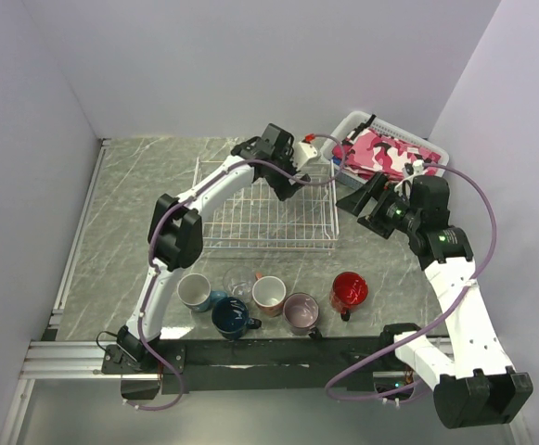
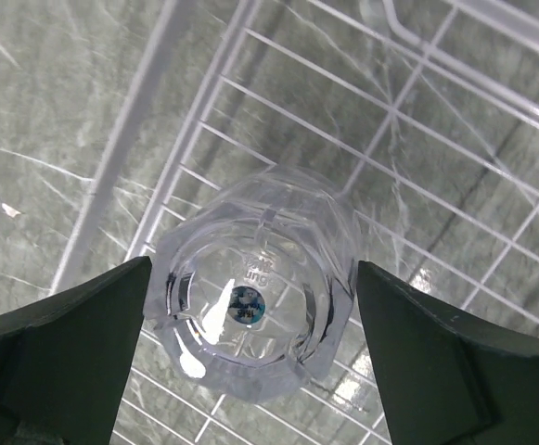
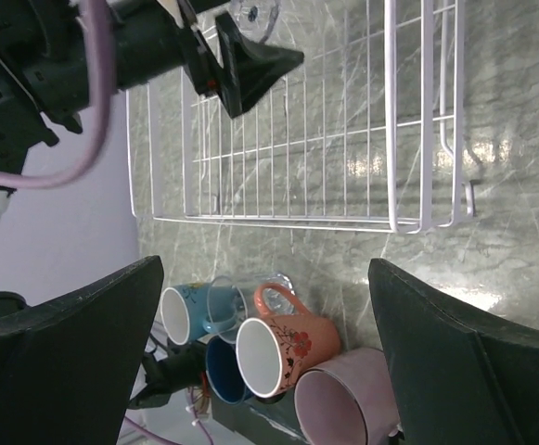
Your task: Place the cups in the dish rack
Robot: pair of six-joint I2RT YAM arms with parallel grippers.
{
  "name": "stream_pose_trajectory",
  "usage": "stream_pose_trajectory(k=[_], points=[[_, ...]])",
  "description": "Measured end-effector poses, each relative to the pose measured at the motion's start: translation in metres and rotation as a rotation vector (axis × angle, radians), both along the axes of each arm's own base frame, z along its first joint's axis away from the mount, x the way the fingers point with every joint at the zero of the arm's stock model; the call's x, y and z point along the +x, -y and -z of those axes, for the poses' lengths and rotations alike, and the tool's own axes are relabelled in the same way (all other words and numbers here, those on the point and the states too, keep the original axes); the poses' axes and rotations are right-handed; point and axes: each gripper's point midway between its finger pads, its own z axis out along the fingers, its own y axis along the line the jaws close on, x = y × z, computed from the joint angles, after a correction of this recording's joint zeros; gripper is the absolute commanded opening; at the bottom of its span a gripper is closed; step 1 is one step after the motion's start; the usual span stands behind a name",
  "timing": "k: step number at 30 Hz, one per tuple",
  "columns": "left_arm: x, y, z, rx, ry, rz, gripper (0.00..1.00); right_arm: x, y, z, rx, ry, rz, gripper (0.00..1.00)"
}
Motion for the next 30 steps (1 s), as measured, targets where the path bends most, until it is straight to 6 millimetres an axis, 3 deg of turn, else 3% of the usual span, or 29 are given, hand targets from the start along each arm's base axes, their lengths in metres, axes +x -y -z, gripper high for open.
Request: stream_pose_trajectory(k=[9, 14, 18, 21, 23, 26, 30], points=[[0.027, -0.009, -0.035, -0.124, 0.023, -0.097, 0.96, -0.001, 0.005, 0.019, -0.071, -0.071, -0.019, 1.0], [0.025, -0.03, -0.076, -0.22, -0.017, -0.093, 0.96, -0.009, 0.001, 0.023, -0.165, -0.128, -0.1, 1.0], [-0.003, -0.072, -0.134, -0.274, -0.006, -0.091, 0.96, -0.03, -0.024, 0.021, -0.253, -0.165, -0.247, 1.0], [-0.034, -0.106, -0.19, -0.335, 0.039, -0.085, 0.96, -0.05, -0.049, 0.02, -0.305, -0.194, -0.394, 0.99], [-0.058, -0.125, -0.212, -0.372, 0.052, -0.079, 0.96, -0.06, -0.062, 0.021, -0.329, -0.21, -0.467, 0.95], [-0.091, -0.155, -0.209, -0.388, 0.018, -0.11, 0.96, -0.074, -0.074, 0.026, -0.358, -0.251, -0.55, 0.89], [-0.111, -0.171, -0.16, -0.379, -0.129, -0.177, 0.97, -0.08, -0.083, 0.033, -0.386, -0.302, -0.609, 0.89]])
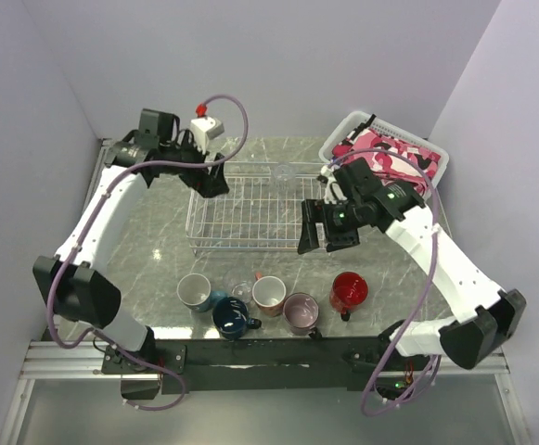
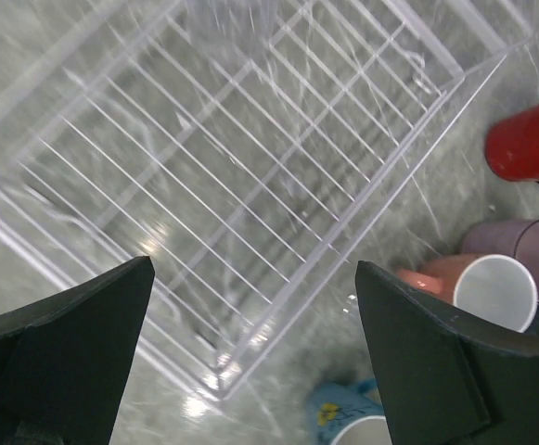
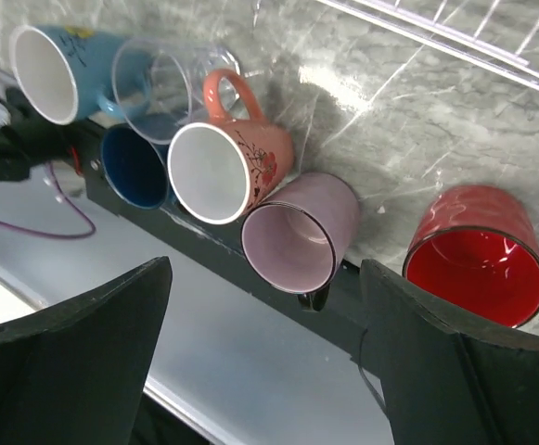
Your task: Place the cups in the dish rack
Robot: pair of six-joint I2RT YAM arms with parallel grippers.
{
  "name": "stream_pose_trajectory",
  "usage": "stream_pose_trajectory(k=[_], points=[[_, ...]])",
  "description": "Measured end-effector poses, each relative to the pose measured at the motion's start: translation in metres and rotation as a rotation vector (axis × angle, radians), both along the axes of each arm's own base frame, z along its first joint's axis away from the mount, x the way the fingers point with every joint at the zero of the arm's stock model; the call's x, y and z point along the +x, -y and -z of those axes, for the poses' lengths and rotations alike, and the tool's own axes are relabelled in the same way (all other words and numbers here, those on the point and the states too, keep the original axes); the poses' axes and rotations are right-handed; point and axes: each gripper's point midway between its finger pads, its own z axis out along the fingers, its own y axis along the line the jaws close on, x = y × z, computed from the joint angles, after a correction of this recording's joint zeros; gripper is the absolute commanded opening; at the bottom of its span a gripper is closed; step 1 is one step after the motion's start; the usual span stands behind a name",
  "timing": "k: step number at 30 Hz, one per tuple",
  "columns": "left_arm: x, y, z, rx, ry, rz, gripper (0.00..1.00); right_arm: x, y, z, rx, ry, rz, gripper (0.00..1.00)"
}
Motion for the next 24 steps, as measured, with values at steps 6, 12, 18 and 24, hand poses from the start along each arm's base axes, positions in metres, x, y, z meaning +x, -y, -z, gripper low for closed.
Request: stream_pose_trajectory(k=[6, 12, 18, 24], points=[[-0.005, 0.0, 0.051, -0.017, -0.186, -0.043, 0.98, 0.016, -0.022, 0.016, -0.051, -0.055, -0.079, 0.86], [0.006, 0.002, 0.043, -0.07, -0.166, -0.071, 0.98, 0.028, -0.054, 0.044, -0.126, -0.094, -0.174, 0.84], [0.026, -0.014, 0.033, -0.099, -0.124, -0.116, 0.99, 0.011, -0.069, 0.07, -0.227, -0.101, -0.275, 0.84], [0.044, -0.025, 0.033, -0.11, -0.111, -0.145, 0.98, -0.007, -0.066, 0.082, -0.308, -0.063, -0.33, 0.79]])
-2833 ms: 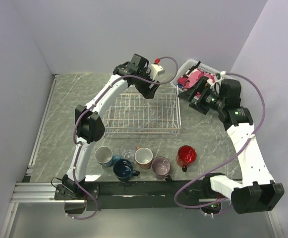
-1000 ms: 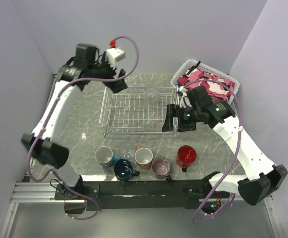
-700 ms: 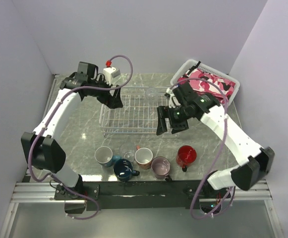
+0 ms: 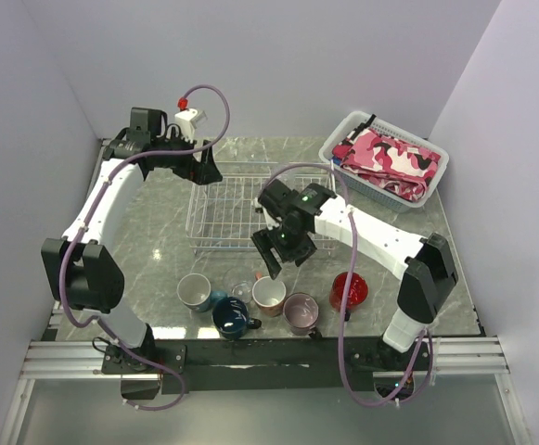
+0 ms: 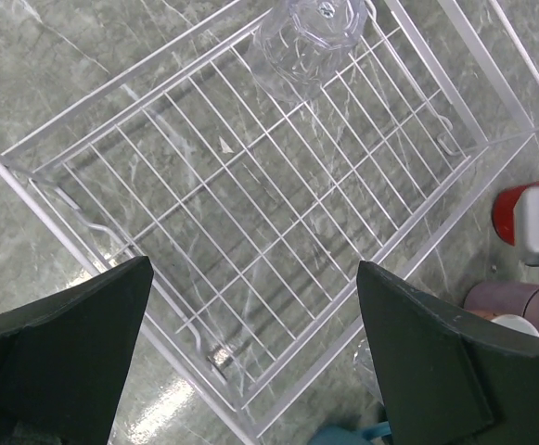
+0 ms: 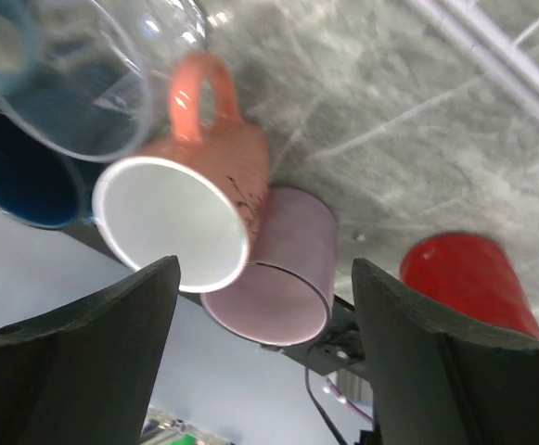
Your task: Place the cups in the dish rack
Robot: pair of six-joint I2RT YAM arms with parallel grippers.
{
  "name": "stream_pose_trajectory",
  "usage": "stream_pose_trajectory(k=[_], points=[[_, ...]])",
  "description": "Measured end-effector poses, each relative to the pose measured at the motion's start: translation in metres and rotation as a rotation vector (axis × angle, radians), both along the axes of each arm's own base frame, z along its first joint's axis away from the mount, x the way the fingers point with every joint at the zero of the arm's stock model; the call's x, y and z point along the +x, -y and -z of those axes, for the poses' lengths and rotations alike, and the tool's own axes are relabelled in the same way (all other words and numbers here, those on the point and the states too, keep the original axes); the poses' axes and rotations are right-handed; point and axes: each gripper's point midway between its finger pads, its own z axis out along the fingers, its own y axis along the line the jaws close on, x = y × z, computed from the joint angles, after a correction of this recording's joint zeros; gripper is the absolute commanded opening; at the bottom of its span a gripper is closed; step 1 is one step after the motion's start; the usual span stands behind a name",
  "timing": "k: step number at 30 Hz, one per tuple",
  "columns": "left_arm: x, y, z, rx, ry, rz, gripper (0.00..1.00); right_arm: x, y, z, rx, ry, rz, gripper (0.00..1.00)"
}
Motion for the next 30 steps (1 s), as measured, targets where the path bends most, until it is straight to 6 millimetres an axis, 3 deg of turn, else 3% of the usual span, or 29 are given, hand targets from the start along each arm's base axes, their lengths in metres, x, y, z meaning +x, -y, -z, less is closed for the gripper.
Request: stream_pose_trajectory(k=[7, 24, 27, 28, 30], points=[[0.0, 0.0, -0.001, -0.012, 0.001, 0.01, 0.99, -0.022, 0.017, 0.036, -0.119, -0.003, -0.041, 0.72], [0.0, 0.001, -0.003, -0.02, -0.001, 0.017, 0.99, -0.017, 0.005, 0.085, -0.094, 0.101, -0.042, 0.4], [0.0, 0.001, -0.002, -0.02, -0.001, 0.017, 0.99, -0.019, 0.003, 0.092, -0.08, 0.103, -0.038, 0.17], [0.0, 0.001, -0.003, -0.02, -0.001, 0.016, 0.99, -0.019, 0.002, 0.093, -0.077, 0.106, -0.038, 0.0], [0.0, 0.001, -0.004, -0.02, 0.004, 0.016, 0.99, -0.018, -0.004, 0.091, -0.051, 0.108, -0.029, 0.0]])
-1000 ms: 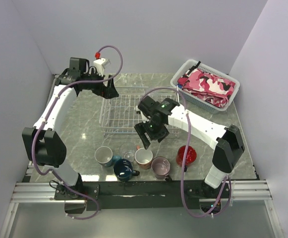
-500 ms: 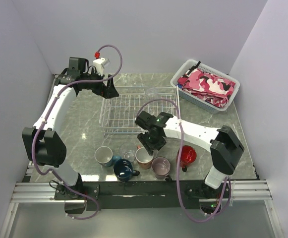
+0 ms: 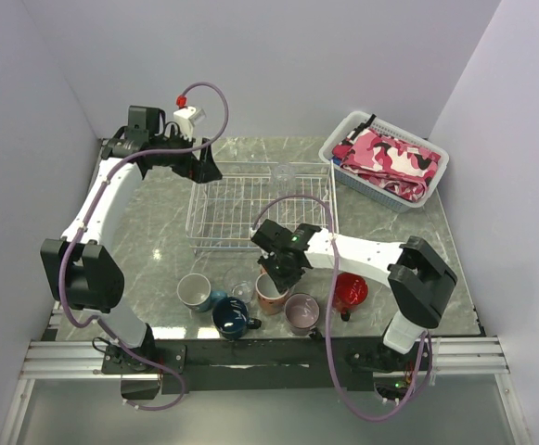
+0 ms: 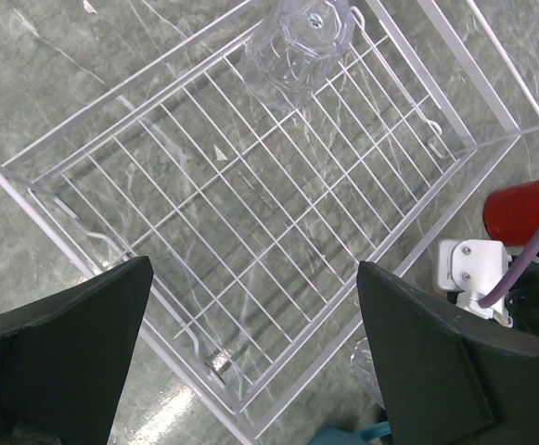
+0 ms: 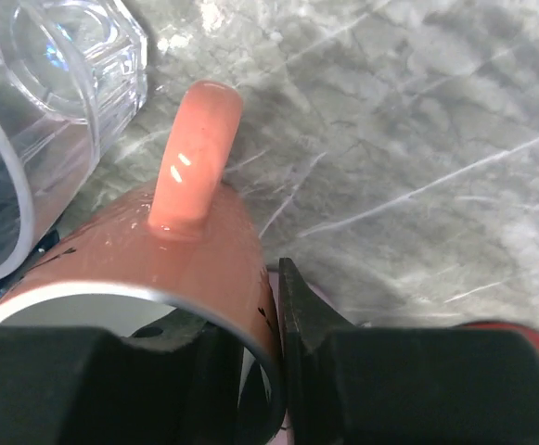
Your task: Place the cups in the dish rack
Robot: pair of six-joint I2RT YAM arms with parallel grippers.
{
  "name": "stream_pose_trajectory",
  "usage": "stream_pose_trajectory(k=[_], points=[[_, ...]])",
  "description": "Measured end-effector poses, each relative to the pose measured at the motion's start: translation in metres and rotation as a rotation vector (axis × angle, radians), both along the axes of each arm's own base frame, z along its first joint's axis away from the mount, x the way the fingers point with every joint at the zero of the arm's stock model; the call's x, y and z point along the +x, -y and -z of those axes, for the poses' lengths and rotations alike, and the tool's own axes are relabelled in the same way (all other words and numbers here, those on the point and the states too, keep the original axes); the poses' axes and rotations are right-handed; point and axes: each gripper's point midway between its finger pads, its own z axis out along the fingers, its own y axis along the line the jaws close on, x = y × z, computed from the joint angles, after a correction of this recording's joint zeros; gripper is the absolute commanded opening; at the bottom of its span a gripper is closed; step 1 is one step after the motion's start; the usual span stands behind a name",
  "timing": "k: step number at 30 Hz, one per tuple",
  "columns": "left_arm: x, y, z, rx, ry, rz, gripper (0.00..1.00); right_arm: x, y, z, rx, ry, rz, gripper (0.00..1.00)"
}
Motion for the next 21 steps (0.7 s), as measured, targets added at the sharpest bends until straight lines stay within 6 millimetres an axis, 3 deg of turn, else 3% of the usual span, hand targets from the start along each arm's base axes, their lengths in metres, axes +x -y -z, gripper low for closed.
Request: stream_pose_trajectory(k=[7, 11, 16, 21], points=[[0.004, 0.0, -0.012, -0.003, 0.031, -0.004, 0.97, 0.01, 0.015, -0.013, -0.088, 0.06, -0.007, 0.0], [0.008, 0.002, -0.028, -0.02, 0.055, -0.011, 0.96, 0.029, 0.014, -0.053, -0.107, 0.143, 0.006, 0.0], [0.021, 0.011, -0.074, -0.095, 0.11, -0.003, 0.96, 0.058, -0.001, -0.145, 0.021, 0.289, 0.047, 0.0], [0.025, 0.024, -0.135, -0.306, 0.097, 0.033, 0.96, 0.093, -0.001, -0.251, 0.305, 0.403, 0.147, 0.0]])
